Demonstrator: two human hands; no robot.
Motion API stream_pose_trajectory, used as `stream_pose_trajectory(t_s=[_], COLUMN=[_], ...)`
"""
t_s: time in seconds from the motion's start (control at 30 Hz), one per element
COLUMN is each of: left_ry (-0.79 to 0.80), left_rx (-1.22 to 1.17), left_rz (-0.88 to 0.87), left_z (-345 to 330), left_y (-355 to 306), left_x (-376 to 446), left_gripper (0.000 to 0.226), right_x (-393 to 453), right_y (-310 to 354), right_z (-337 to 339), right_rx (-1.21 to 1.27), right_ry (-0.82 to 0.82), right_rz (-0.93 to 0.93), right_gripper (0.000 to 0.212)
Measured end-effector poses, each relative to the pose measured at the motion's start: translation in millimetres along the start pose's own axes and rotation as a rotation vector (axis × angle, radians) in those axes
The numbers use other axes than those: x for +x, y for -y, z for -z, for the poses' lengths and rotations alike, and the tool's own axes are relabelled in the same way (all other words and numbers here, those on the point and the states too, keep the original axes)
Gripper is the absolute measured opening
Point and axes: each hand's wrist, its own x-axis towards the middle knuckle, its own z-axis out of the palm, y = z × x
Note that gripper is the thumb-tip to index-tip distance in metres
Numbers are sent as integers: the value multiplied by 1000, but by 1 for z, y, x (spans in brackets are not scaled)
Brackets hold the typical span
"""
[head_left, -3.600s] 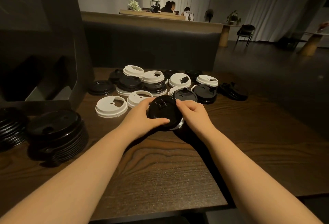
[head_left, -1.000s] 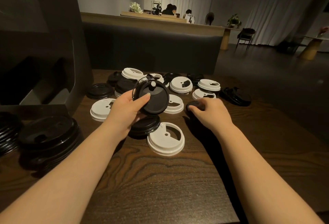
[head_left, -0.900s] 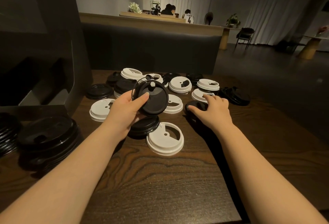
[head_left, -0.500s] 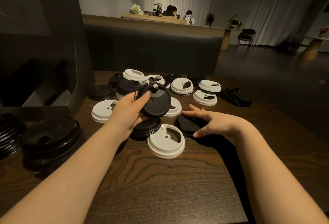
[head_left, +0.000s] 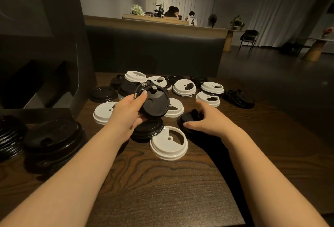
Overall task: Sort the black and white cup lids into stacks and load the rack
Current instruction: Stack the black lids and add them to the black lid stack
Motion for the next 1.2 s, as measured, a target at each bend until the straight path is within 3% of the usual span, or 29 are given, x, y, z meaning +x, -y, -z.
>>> stream_pose_trajectory(t_s=[0.23,0.33,0.5,1.2], left_ry=[53,78,139,256], left_rx=[-97,-110,-100,-26], left_rz=[46,66,73,-35], left_z=[0,-1,-6,-9], left_y=[-3,-3,-2,-2], left_x=[-2,-4,-8,-19], left_gripper=[17,20,25,27], right_x=[-8,-15,-16,-12], right_y=[10,19,28,27], right_z=[5,-5,-27,-36], right_rx=[337,452,411,387], right_ry=[-235,-220,-161,-211], right_rz=[261,412,557,583], right_gripper=[95,101,108,98])
